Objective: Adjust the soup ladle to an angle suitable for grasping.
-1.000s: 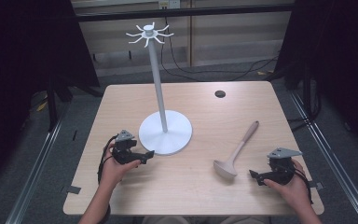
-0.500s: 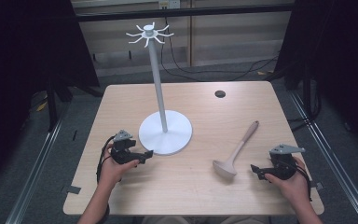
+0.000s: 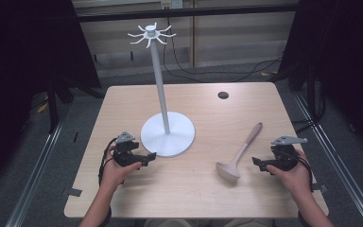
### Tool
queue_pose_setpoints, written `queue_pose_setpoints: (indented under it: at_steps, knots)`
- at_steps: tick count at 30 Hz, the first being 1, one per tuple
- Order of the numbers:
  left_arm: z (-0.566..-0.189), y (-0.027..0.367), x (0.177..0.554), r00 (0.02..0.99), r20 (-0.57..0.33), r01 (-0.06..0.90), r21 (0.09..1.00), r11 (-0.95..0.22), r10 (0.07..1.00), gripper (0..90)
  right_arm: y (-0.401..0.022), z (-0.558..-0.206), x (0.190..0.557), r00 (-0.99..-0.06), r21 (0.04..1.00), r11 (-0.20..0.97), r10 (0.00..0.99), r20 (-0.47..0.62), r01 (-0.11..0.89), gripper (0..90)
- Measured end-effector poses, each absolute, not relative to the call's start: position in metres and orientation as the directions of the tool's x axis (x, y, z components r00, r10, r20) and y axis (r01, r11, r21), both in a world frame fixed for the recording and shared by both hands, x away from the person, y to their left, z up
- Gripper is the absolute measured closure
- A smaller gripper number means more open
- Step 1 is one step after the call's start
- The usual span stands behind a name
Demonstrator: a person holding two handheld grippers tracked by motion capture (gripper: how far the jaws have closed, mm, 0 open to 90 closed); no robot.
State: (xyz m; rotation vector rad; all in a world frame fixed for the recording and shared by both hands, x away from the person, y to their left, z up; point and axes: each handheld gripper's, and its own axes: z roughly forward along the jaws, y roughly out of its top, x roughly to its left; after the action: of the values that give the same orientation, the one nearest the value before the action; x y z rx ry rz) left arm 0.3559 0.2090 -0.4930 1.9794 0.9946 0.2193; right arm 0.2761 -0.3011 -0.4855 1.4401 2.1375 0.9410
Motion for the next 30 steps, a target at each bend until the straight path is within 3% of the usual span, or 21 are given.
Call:
queue_pose_setpoints:
  at_steps: [9, 15, 16, 17, 18, 20, 21, 22, 23, 24, 30]
  knots:
    - [-0.493, 0.209, 0.355, 0.667, -0.207, 0.557, 0.777, -0.294, 0.716, 4.5, -0.297, -0.484, 0.288, -0.379, 0.719, 0.223, 0.923, 0.061, 0.658, 13.8]
    - [-0.492, 0.210, 0.355, 0.666, -0.212, 0.558, 0.778, -0.289, 0.715, 4.5, -0.296, -0.486, 0.294, -0.373, 0.719, 0.212, 0.925, 0.070, 0.662, 24.3]
    - [-0.492, 0.210, 0.355, 0.665, -0.211, 0.558, 0.778, -0.289, 0.716, 4.5, -0.295, -0.487, 0.296, -0.376, 0.719, 0.222, 0.925, 0.058, 0.658, 33.5]
    - [-0.492, 0.210, 0.355, 0.665, -0.213, 0.558, 0.778, -0.287, 0.716, 4.5, -0.295, -0.487, 0.296, -0.376, 0.719, 0.222, 0.925, 0.058, 0.658, 33.5]
    - [-0.492, 0.210, 0.355, 0.663, -0.211, 0.558, 0.779, -0.287, 0.718, 4.5, -0.294, -0.488, 0.297, -0.376, 0.714, 0.223, 0.925, 0.061, 0.664, 42.8]
    - [-0.492, 0.210, 0.356, 0.664, -0.211, 0.557, 0.779, -0.287, 0.717, 4.5, -0.293, -0.490, 0.299, -0.374, 0.705, 0.228, 0.926, 0.057, 0.672, 53.2]
    - [-0.492, 0.210, 0.356, 0.664, -0.211, 0.557, 0.779, -0.287, 0.717, 4.5, -0.293, -0.490, 0.299, -0.374, 0.705, 0.228, 0.926, 0.057, 0.672, 53.2]
    - [-0.492, 0.210, 0.356, 0.663, -0.212, 0.557, 0.780, -0.284, 0.718, 4.5, -0.292, -0.491, 0.301, -0.366, 0.697, 0.231, 0.929, 0.049, 0.679, 64.5]
    - [-0.492, 0.210, 0.356, 0.663, -0.212, 0.557, 0.780, -0.284, 0.718, 4.5, -0.292, -0.491, 0.301, -0.366, 0.697, 0.231, 0.929, 0.049, 0.679, 64.5]
    - [-0.492, 0.210, 0.356, 0.662, -0.213, 0.557, 0.781, -0.283, 0.718, 4.5, -0.293, -0.493, 0.303, -0.360, 0.702, 0.231, 0.932, 0.040, 0.674, 74.2]
    - [-0.492, 0.210, 0.355, 0.662, -0.213, 0.557, 0.781, -0.282, 0.719, 4.5, -0.290, -0.494, 0.310, -0.381, 0.690, 0.240, 0.923, 0.056, 0.683, 89.1]
